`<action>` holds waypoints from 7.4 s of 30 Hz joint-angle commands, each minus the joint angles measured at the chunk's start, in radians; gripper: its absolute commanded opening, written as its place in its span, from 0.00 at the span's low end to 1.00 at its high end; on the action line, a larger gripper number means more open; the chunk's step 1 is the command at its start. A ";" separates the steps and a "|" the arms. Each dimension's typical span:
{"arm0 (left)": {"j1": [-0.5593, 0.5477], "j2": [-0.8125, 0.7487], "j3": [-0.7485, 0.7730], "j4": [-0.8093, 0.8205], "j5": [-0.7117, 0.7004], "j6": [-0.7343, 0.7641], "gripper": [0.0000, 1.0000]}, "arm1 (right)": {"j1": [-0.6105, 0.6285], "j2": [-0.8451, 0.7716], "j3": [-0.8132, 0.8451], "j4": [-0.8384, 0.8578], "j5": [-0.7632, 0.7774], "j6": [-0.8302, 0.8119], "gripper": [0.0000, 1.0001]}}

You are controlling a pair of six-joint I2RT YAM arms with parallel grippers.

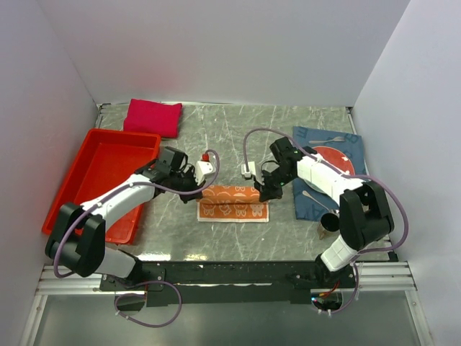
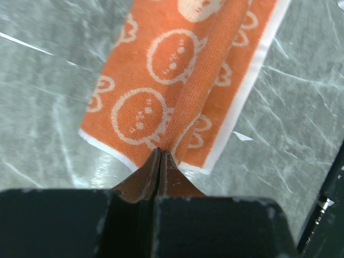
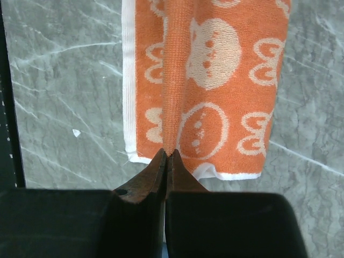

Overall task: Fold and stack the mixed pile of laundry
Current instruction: Fold the T-shirt at the center of the board, then pick up the T-shirt from the center of the board, then place the T-shirt at the corner of the board.

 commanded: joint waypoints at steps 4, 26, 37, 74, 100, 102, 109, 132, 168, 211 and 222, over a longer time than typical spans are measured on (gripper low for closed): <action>-0.036 -0.022 -0.025 -0.048 -0.001 0.005 0.01 | 0.012 -0.050 -0.067 0.030 0.049 0.006 0.00; -0.060 -0.001 0.015 0.096 -0.084 -0.333 0.61 | -0.155 0.128 0.128 -0.071 -0.018 0.591 0.62; -0.062 0.327 0.098 0.092 -0.185 -0.574 0.23 | -0.152 0.468 0.307 -0.148 0.028 0.826 0.04; -0.048 0.180 0.079 0.149 -0.253 -0.998 0.58 | -0.131 0.679 0.663 -0.197 0.114 0.878 0.59; 0.110 0.030 -0.111 0.333 -0.196 -1.160 0.46 | 0.052 0.366 0.687 -0.039 0.493 0.633 0.00; 0.110 0.060 -0.112 0.342 -0.196 -1.167 0.45 | 0.085 0.349 0.665 -0.039 0.490 0.636 0.00; 0.110 0.140 -0.111 0.382 -0.175 -1.186 0.41 | 0.205 0.356 0.659 -0.044 0.467 0.656 0.00; 0.112 0.249 -0.094 0.385 -0.149 -1.168 0.33 | 0.460 0.442 0.535 0.041 0.504 0.579 0.00; 0.147 0.030 -0.051 0.322 -0.179 -1.339 0.69 | 0.122 0.757 0.865 -0.167 -0.060 0.824 0.00; 0.044 0.553 0.658 -0.241 -0.643 -0.622 0.01 | -0.046 0.565 0.886 -0.048 -0.167 0.768 0.29; 0.161 0.676 1.041 -0.203 -0.843 -0.438 0.01 | -0.086 0.484 0.742 0.031 -0.201 0.766 0.30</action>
